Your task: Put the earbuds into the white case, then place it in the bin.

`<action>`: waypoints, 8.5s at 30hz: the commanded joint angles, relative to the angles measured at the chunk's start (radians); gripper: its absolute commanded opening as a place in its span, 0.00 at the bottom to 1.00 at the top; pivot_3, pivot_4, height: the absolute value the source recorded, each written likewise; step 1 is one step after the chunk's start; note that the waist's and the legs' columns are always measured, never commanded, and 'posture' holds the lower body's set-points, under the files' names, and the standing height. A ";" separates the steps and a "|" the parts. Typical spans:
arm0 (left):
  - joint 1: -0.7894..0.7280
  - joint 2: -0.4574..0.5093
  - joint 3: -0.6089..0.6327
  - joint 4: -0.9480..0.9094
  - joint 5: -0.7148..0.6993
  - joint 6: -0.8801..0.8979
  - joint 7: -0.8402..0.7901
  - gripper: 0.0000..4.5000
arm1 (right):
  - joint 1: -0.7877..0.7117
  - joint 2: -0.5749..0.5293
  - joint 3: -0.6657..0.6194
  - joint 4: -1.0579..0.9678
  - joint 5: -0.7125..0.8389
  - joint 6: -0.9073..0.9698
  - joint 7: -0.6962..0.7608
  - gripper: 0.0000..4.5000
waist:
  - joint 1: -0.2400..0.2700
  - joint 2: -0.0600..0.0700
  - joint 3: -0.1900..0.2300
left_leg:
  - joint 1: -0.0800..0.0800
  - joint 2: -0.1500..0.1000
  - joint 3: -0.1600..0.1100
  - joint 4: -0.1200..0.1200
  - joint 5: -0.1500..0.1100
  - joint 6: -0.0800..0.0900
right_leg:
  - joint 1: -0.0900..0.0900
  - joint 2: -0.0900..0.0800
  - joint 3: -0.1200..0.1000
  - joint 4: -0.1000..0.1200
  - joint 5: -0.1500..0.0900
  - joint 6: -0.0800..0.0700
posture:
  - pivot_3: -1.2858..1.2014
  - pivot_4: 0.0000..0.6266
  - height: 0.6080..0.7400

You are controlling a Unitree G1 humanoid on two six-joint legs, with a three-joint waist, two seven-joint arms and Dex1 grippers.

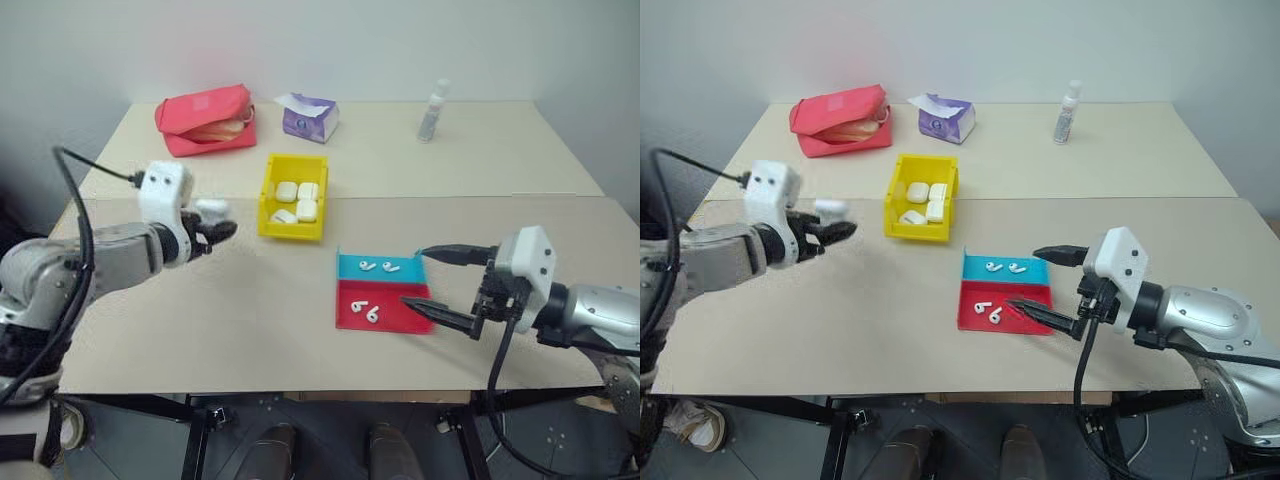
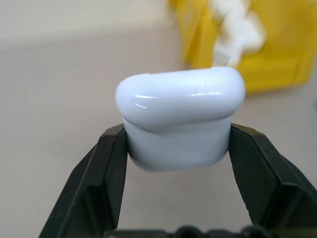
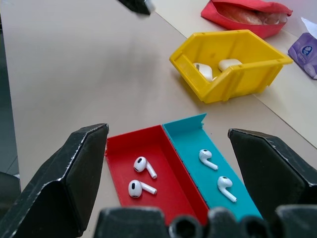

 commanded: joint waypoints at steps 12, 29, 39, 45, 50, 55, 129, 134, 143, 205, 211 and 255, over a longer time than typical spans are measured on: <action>-0.077 -0.273 0.084 0.136 0.268 -0.521 -1.103 0.62 | -0.077 -0.047 -0.057 -0.004 0.000 -0.017 0.021 1.00 | 0.007 0.000 0.000 | -0.001 0.000 0.000 0.004 -0.003 0.006 | 0.005 -0.001 -0.003 -0.006 0.001 0.002 | 0.52 0.24 1.00; -0.114 -0.478 0.061 0.095 0.339 -0.553 -1.272 0.62 | -0.406 -0.270 0.343 -0.079 -0.137 0.280 0.061 0.57 | -0.009 0.000 0.000 | 0.000 0.002 -0.001 0.004 -0.003 0.006 | 0.005 0.002 -0.003 -0.006 0.001 0.003 | 0.52 0.24 1.00; -0.100 -0.467 0.070 0.086 0.366 -0.525 -1.310 0.62 | -0.636 -0.191 0.791 0.088 -0.502 0.129 0.263 0.57 | -0.009 0.000 0.000 | -0.001 0.001 -0.001 0.005 -0.003 0.006 | 0.005 0.001 -0.003 -0.006 0.002 0.003 | 0.52 0.24 1.00; -0.057 -0.454 0.091 0.040 0.366 -0.517 -1.281 0.62 | -0.748 -0.076 0.835 0.222 -0.571 0.095 0.360 0.57 | -0.012 0.000 0.000 | -0.002 0.002 -0.001 0.005 -0.003 0.005 | 0.003 0.002 -0.003 -0.005 0.002 0.003 | 0.52 0.24 1.00; -0.043 -0.446 0.103 0.017 0.365 -0.512 -1.261 0.62 | -0.786 0.014 0.870 0.325 -0.633 0.083 0.400 0.57 | -0.010 0.000 0.000 | -0.002 0.002 -0.001 0.005 -0.003 0.005 | 0.003 0.002 -0.003 -0.005 0.002 0.003 | 0.52 0.24 1.00; -0.027 -0.435 0.116 -0.012 0.356 -0.497 -1.240 0.62 | -0.817 0.074 0.897 0.405 -0.697 0.062 0.425 0.57 | -0.010 0.000 0.000 | -0.002 0.002 -0.002 0.005 -0.003 0.005 | 0.003 0.002 -0.003 -0.005 0.002 0.003 | 0.52 0.24 1.00; -0.074 -0.446 0.113 -0.005 0.316 -0.441 -1.244 0.62 | -0.303 0.286 0.115 0.010 -0.423 0.077 0.187 0.14 | -0.006 0.000 0.000 | -0.006 0.001 -0.003 0.006 -0.002 0.003 | 0.000 0.002 -0.004 -0.005 0.003 0.003 | 0.52 0.24 1.00; -0.122 -0.497 0.077 0.044 0.327 -0.449 -1.280 0.62 | -0.366 0.431 -0.101 -0.016 -0.126 0.259 0.001 0.14 | -0.011 0.001 0.000 | 0.001 0.004 -0.003 0.004 -0.002 0.002 | 0.006 0.005 -0.003 -0.005 0.004 0.001 | 0.52 0.24 1.00; -0.155 -0.514 0.055 0.091 0.351 -0.432 -1.296 0.62 | -0.459 0.512 -0.211 -0.046 0.263 0.330 -0.266 0.14 | -0.010 0.001 0.000 | -0.001 0.004 -0.003 0.003 -0.002 0.003 | 0.005 0.005 -0.003 -0.004 0.004 0.001 | 0.52 0.24 1.00; -0.215 -0.578 0.059 0.149 0.425 -0.471 -1.315 0.62 | -0.450 0.258 0.162 0.046 0.161 0.076 -0.119 1.00 | -0.009 0.001 0.000 | -0.001 0.004 -0.003 0.004 -0.002 0.003 | 0.005 0.005 -0.003 -0.005 0.004 0.001 | 0.52 0.24 1.00; -0.205 -0.573 0.071 0.146 0.436 -0.476 -1.292 0.62 | -0.452 0.243 0.053 0.087 0.222 0.086 -0.158 1.00 | -0.008 0.001 0.000 | -0.001 0.004 -0.003 0.004 -0.002 0.003 | 0.005 0.005 -0.003 -0.005 0.004 0.002 | 0.52 0.24 1.00; -0.069 -0.480 0.139 -0.030 0.414 -0.497 -1.156 0.62 | -1.169 0.336 0.793 1.653 -0.932 -0.724 0.486 0.58 | -0.040 0.001 0.000 | -0.004 0.004 -0.002 0.004 -0.001 0.001 | 0.000 0.005 -0.003 -0.005 0.004 0.002 | 0.52 0.24 1.00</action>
